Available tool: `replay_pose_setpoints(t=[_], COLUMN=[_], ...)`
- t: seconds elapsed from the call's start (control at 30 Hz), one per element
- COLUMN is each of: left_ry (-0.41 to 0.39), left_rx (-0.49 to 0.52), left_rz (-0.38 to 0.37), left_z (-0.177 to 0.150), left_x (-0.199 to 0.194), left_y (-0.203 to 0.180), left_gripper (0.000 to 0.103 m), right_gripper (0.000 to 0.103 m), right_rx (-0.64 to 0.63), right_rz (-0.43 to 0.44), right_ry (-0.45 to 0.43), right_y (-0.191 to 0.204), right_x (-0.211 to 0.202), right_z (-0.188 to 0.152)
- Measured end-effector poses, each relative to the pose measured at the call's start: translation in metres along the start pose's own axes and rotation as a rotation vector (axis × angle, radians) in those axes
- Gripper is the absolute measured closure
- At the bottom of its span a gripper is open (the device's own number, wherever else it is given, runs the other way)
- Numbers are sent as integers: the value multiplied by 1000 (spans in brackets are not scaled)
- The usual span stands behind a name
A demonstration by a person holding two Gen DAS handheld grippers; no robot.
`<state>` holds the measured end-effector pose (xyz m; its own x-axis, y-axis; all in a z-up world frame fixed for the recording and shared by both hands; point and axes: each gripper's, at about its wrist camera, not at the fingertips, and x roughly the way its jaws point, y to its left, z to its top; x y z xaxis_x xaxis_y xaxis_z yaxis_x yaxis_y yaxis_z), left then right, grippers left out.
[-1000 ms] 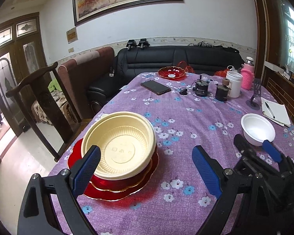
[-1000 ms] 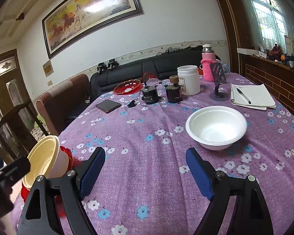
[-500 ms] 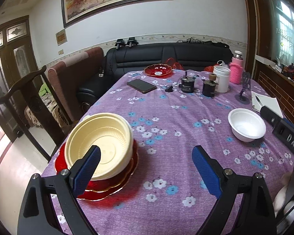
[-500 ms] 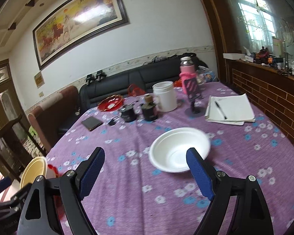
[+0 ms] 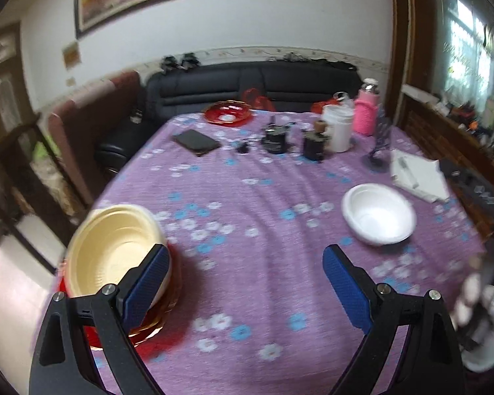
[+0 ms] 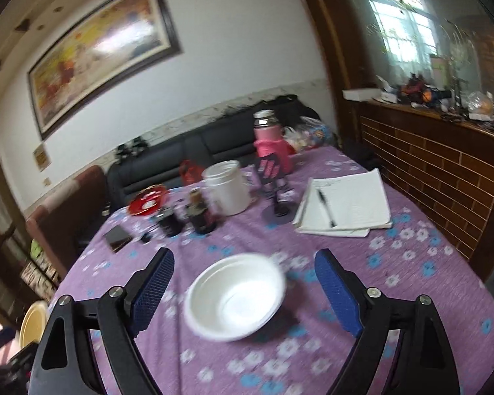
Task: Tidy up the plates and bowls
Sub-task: 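Grip the white bowl rim with the right tool and lift it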
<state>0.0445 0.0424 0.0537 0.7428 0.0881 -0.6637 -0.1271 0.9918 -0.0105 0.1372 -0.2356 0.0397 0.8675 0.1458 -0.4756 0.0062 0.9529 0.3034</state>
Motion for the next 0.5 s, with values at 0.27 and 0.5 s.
replay_pose_setpoints(t=[0.27,0.5], left_ry=[85,269], left_rx=[-64,-160], left_rz=[-151,-283], left_z=[35,47], left_x=[58,155], left_y=[-25,-53], left_gripper=[9,9], right_gripper=[34,64], right_rx=[88,123], right_rz=[33,99], right_ry=[159,295], right_y=[-34,-52], right_x=[73,104], right_z=[-17,-31])
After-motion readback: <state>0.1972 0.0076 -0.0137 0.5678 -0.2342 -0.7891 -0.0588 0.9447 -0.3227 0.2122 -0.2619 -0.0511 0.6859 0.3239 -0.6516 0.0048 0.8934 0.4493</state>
